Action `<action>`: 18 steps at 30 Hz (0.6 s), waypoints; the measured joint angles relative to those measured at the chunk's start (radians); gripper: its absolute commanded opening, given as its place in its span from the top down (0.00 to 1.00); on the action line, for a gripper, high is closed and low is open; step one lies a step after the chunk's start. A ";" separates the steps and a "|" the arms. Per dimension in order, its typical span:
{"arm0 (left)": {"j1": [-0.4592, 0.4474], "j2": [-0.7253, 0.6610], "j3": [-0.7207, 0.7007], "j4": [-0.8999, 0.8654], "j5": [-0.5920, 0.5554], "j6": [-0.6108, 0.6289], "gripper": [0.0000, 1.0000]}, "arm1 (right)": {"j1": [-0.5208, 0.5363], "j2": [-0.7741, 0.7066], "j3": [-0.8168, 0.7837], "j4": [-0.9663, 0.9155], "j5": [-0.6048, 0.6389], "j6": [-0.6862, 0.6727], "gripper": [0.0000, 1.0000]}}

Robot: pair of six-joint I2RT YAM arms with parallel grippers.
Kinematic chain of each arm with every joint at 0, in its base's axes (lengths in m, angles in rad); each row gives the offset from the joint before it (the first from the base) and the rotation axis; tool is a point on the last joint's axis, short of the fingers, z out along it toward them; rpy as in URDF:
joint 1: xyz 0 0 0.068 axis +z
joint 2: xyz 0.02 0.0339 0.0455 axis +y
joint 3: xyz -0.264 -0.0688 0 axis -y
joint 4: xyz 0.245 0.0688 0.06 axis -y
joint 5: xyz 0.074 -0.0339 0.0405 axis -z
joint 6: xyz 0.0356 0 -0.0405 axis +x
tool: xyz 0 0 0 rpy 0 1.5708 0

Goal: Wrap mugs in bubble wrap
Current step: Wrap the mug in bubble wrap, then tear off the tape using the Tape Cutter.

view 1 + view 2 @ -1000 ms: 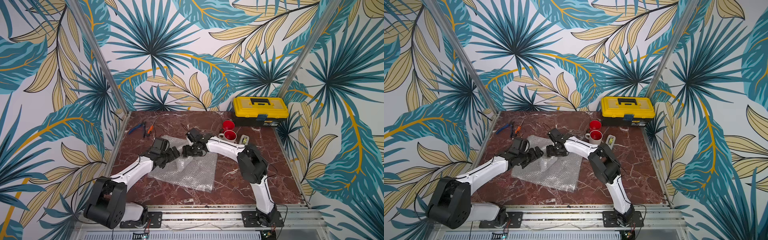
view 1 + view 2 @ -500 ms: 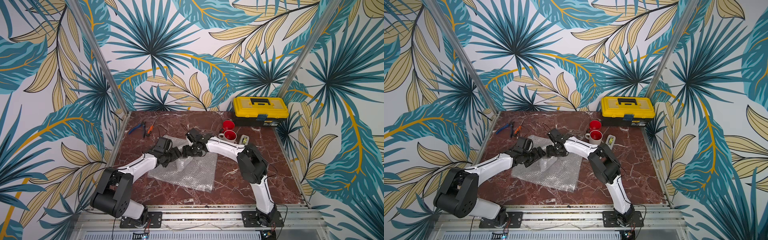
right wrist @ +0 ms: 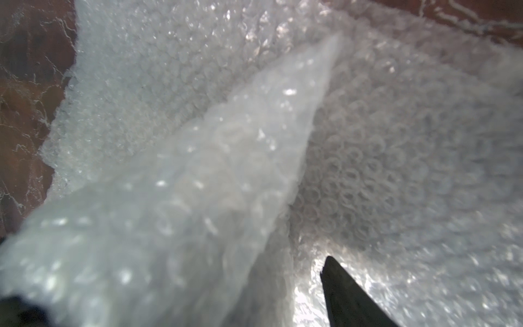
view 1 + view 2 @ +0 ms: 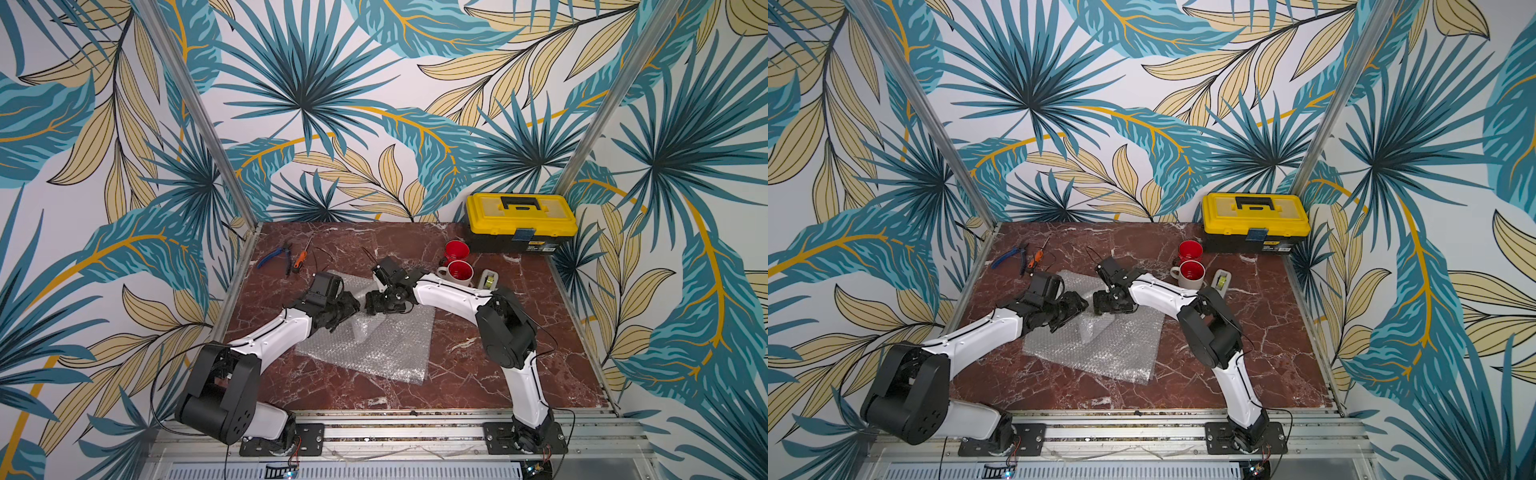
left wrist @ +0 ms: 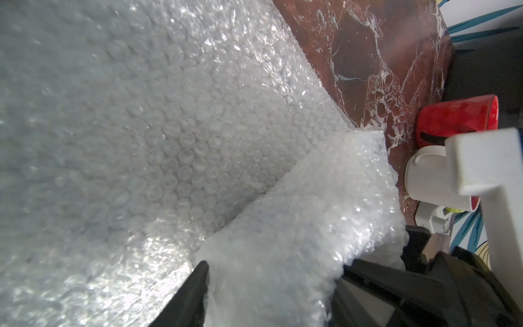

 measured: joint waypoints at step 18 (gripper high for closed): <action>0.007 0.016 -0.003 0.024 -0.011 0.046 0.52 | -0.154 -0.658 -0.531 0.204 0.216 0.001 0.25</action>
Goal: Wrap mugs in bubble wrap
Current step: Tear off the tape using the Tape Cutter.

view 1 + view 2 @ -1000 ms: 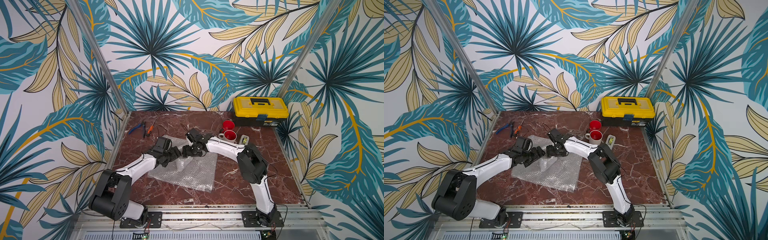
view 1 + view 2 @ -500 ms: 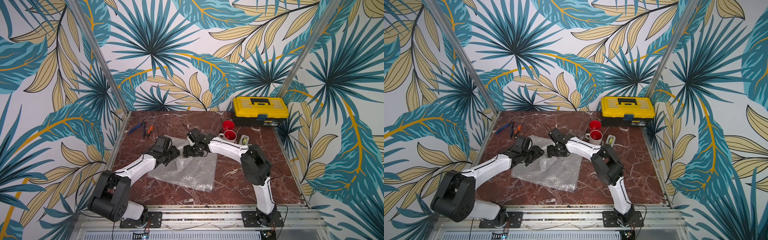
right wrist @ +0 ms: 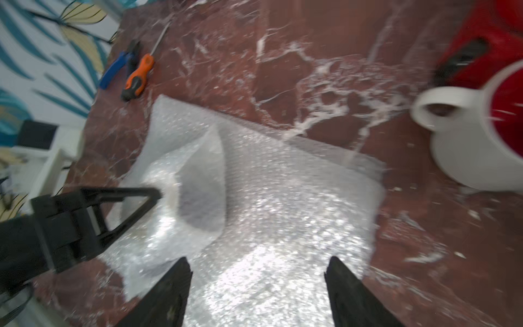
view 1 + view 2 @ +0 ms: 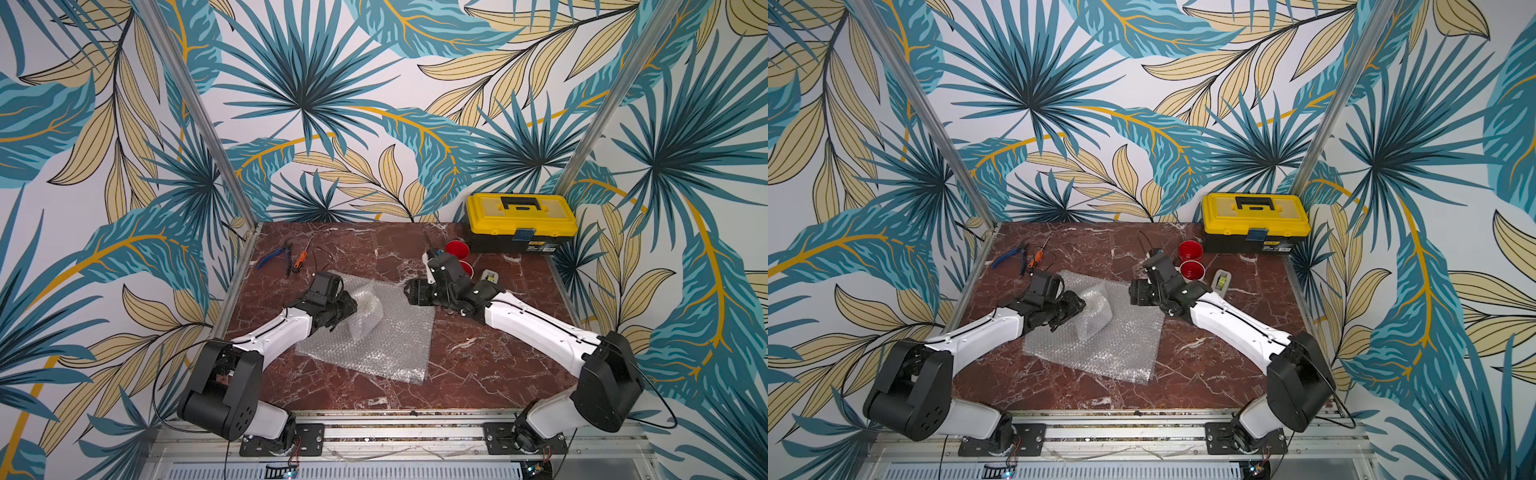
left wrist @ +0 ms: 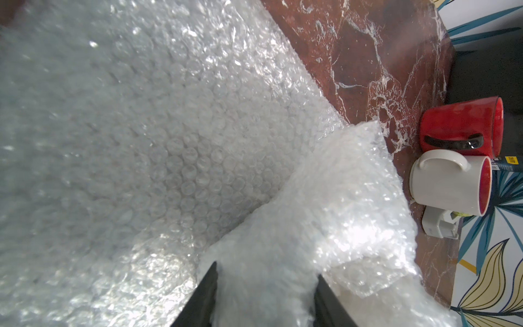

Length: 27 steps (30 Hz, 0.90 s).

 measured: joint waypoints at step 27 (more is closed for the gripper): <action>-0.005 -0.001 -0.020 0.013 0.043 0.094 0.43 | -0.799 0.106 -0.183 0.079 -0.554 -0.020 0.46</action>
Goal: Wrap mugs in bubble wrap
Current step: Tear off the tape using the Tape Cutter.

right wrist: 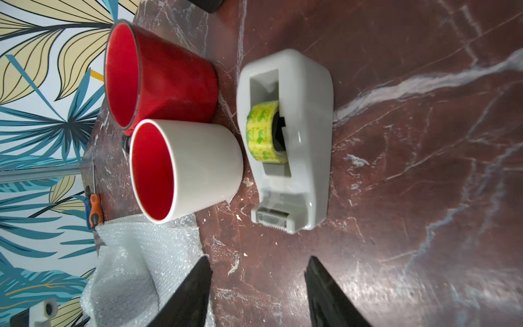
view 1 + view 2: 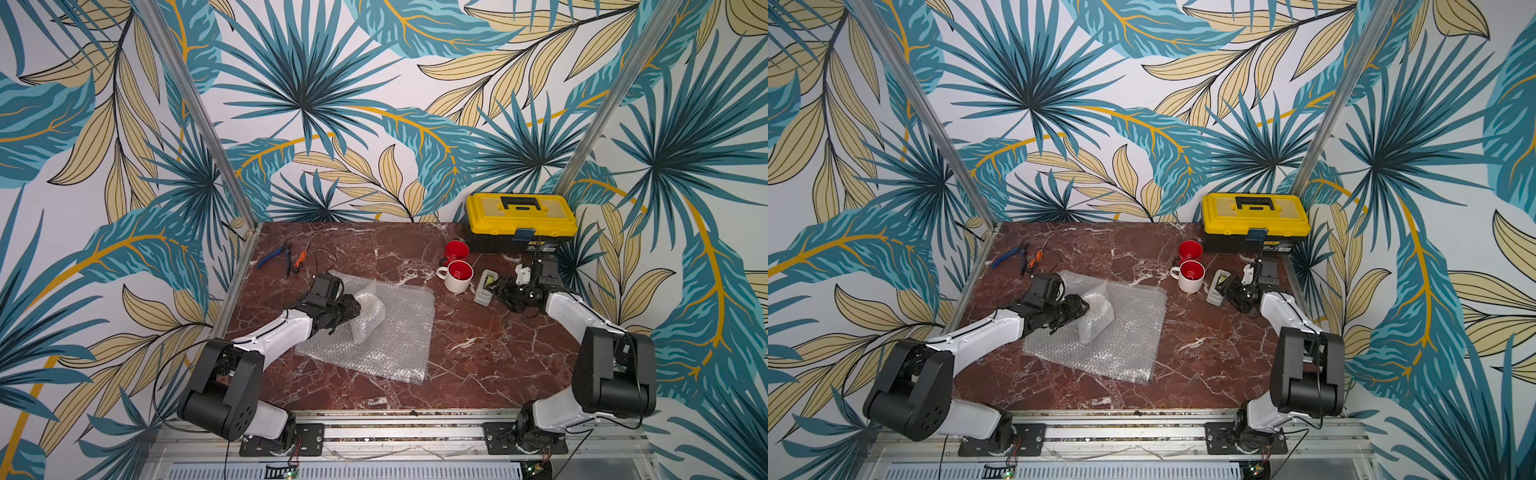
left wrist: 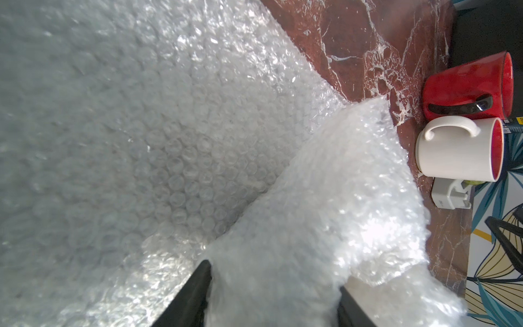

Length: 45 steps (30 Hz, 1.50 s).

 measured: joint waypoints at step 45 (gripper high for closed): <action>-0.005 0.010 0.000 0.004 0.021 0.021 0.43 | -0.092 0.250 -0.035 0.425 -0.314 0.183 0.74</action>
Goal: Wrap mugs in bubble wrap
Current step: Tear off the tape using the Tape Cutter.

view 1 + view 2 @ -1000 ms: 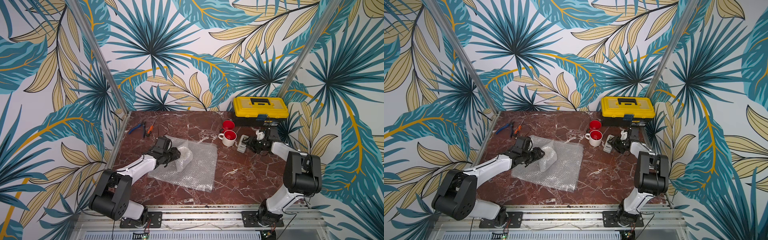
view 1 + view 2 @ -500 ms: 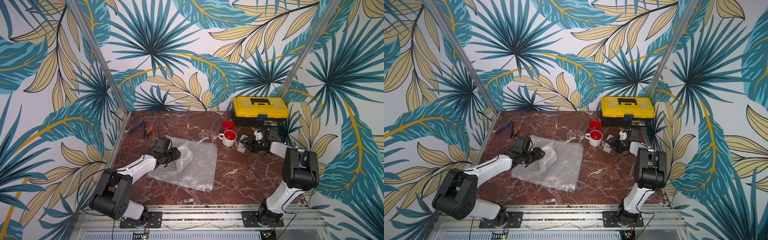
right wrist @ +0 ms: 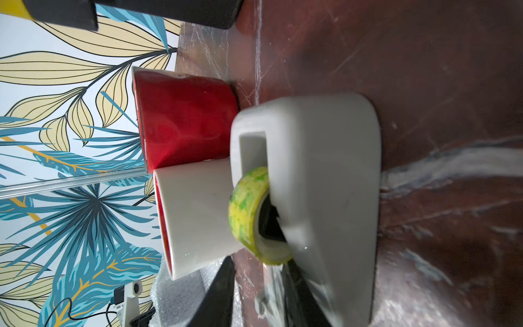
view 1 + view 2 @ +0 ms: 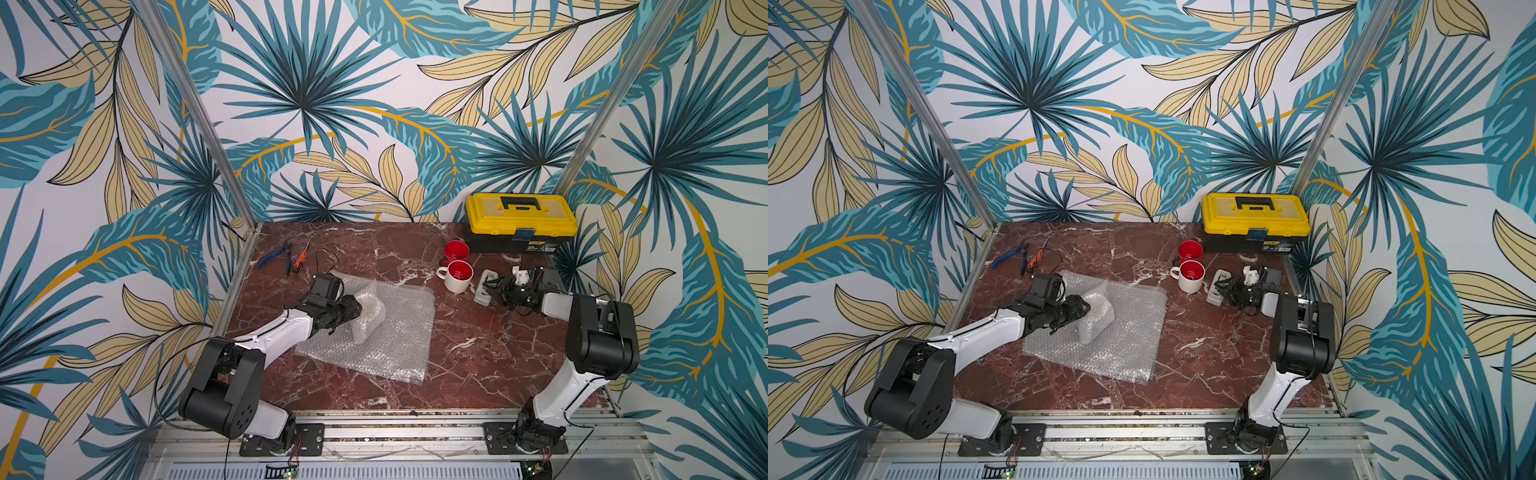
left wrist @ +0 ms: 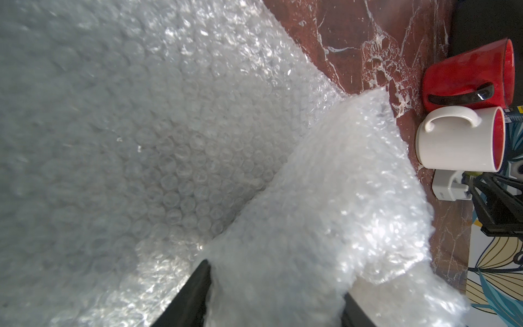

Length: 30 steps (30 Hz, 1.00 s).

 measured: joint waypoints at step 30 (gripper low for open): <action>-0.006 0.003 0.000 0.003 0.002 -0.001 0.43 | -0.008 -0.086 -0.072 0.166 -0.053 0.093 1.00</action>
